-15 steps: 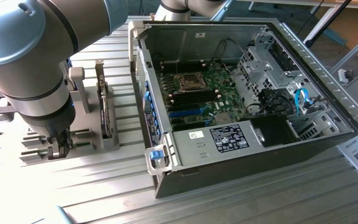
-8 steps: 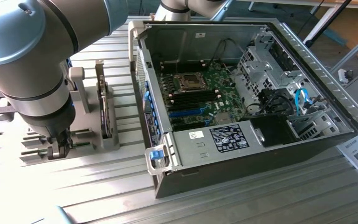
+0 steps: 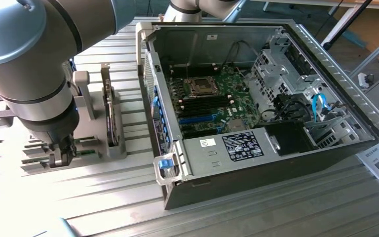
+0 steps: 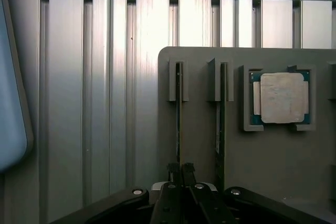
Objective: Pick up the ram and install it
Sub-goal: 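Pick up the ram and move it above insertion slot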
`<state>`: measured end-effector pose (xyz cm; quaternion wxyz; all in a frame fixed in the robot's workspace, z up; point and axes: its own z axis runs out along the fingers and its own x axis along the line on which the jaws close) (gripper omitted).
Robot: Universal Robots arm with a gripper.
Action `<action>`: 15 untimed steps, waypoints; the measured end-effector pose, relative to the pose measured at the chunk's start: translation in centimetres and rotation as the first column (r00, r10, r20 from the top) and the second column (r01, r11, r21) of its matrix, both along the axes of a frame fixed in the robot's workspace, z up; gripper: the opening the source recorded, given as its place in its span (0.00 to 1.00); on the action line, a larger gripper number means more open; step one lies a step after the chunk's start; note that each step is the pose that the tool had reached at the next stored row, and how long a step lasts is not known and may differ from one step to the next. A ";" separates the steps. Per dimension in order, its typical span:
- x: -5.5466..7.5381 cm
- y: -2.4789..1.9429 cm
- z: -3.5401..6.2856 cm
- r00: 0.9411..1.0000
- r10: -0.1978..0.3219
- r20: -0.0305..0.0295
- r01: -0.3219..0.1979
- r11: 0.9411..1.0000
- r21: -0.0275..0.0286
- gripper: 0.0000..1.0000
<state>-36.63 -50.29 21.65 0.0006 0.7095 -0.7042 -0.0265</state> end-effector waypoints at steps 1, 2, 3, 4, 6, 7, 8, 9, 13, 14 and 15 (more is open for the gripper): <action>0.0 0.00 0.11 1.000 0.000 0.000 0.000 1.000 0.000 0.12; 0.0 0.00 0.27 1.000 0.000 0.000 0.000 1.000 0.000 0.12; 0.0 0.00 0.43 1.000 0.000 0.000 0.000 1.000 0.000 0.12; 0.0 0.00 0.57 1.000 0.000 0.000 0.000 1.000 0.000 0.12; 0.0 0.01 0.96 1.000 0.000 0.000 0.000 1.000 0.000 0.12; 0.0 0.00 1.10 1.000 0.000 0.000 0.000 1.000 0.000 0.12; 0.0 0.00 1.23 1.000 0.000 0.000 0.000 1.000 0.000 0.12; 0.0 0.00 1.43 1.000 0.000 0.000 0.000 1.000 0.000 0.12; 0.0 0.00 2.11 1.000 0.000 0.000 0.000 1.000 0.000 0.12; 0.0 0.00 2.26 1.000 0.000 0.000 0.000 1.000 0.000 0.12; 0.1 0.00 2.47 1.000 0.000 0.000 0.000 1.000 0.000 0.12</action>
